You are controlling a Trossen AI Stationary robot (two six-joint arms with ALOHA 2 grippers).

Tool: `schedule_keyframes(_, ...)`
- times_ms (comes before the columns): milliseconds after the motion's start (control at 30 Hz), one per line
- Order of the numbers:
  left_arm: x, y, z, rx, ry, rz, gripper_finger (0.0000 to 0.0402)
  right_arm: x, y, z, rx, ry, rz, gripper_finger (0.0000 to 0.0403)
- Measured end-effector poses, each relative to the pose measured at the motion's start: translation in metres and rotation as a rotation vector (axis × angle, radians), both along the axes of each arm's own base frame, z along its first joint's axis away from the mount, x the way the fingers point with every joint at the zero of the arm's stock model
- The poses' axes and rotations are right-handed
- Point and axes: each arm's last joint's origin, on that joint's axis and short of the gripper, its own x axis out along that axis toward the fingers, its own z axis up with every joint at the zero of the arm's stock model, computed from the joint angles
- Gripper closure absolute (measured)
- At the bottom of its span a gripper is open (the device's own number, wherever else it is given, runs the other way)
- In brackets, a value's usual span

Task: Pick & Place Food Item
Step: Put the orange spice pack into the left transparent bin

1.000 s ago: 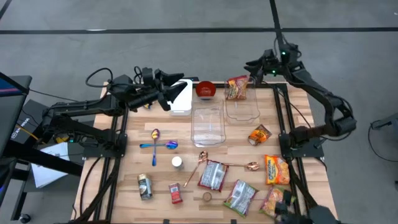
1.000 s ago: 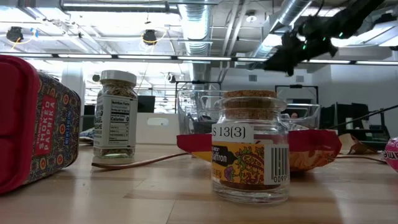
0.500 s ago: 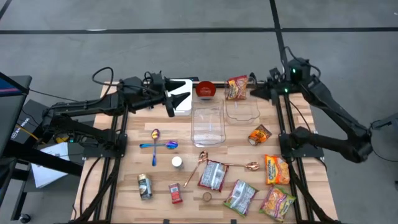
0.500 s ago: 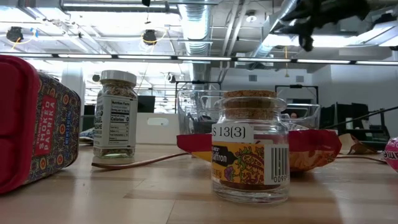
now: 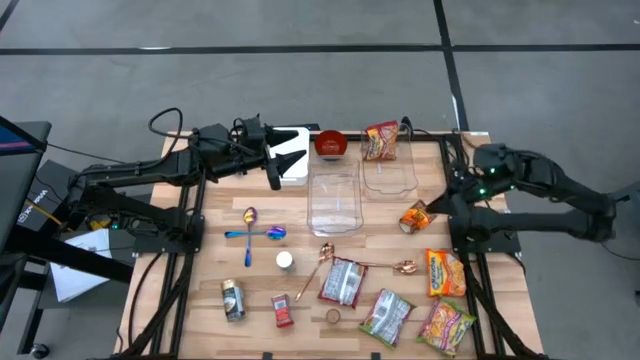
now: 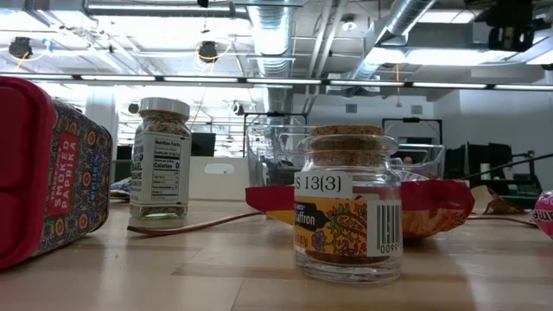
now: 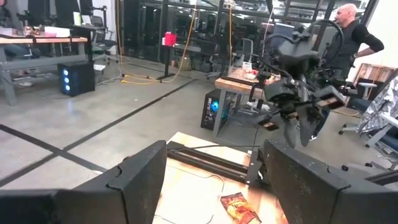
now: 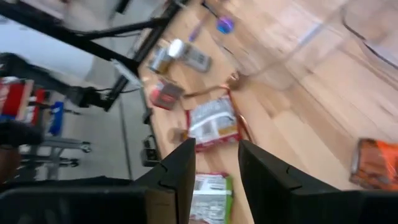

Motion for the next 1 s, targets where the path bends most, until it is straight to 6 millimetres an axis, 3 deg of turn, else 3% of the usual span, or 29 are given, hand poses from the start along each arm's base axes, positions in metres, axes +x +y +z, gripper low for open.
schedule_keyframes(133,0.000,0.000,-0.003,0.001,0.029,-0.003,0.0137,0.011,0.009,-0.004,-0.042,0.066,-0.009,0.0287)
schedule_keyframes(300,0.000,-0.002,-0.008,0.009,0.093,-0.015,0.0137,0.041,0.023,-0.018,-0.128,0.215,0.035,0.0287)
schedule_keyframes(667,0.000,-0.003,-0.010,0.031,0.121,-0.022,0.0137,0.092,0.036,-0.074,-0.222,0.731,-0.189,0.0287)
schedule_keyframes(1000,0.000,-0.003,-0.010,0.028,0.117,-0.047,0.0137,0.132,0.042,-0.126,-0.255,0.992,-0.248,0.0287)
